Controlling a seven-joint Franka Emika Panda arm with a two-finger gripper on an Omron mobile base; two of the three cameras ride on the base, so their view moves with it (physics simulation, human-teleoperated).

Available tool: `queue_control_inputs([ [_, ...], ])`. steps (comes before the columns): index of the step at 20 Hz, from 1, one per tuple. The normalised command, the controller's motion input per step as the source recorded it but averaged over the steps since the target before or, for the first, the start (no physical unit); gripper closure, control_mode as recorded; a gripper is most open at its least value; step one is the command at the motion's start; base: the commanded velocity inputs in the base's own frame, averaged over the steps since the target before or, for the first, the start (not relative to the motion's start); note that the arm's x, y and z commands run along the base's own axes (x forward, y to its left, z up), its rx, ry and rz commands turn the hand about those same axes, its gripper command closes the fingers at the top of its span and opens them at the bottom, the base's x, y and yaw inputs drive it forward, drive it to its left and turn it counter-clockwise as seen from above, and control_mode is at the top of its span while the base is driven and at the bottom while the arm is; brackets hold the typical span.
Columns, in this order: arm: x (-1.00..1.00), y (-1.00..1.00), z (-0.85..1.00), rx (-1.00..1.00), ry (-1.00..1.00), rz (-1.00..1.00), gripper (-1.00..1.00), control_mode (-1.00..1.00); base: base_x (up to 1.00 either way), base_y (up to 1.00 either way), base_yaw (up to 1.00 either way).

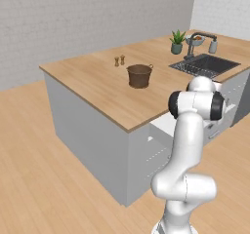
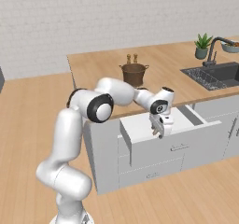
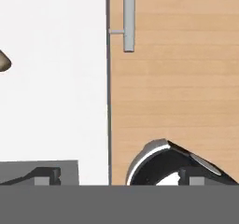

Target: Pick the pizza cutter from the drawer and place it on the counter.

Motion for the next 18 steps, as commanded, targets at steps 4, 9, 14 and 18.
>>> queue_control_inputs([
  [4,0.39,0.0,-0.36,0.0,-0.07,0.08,-1.0,-1.0,0.0,0.0,0.0],
  [9,0.51,0.0,-0.27,0.0,0.0,0.08,-1.0,-1.0,0.0,0.0,0.0],
  [14,0.12,-0.18,-0.28,-0.02,0.0,0.11,-1.0,-1.0,0.0,0.0,0.0],
  [18,-0.42,-0.46,-0.26,-0.08,0.0,0.1,-1.0,-1.0,0.0,0.0,0.0],
])
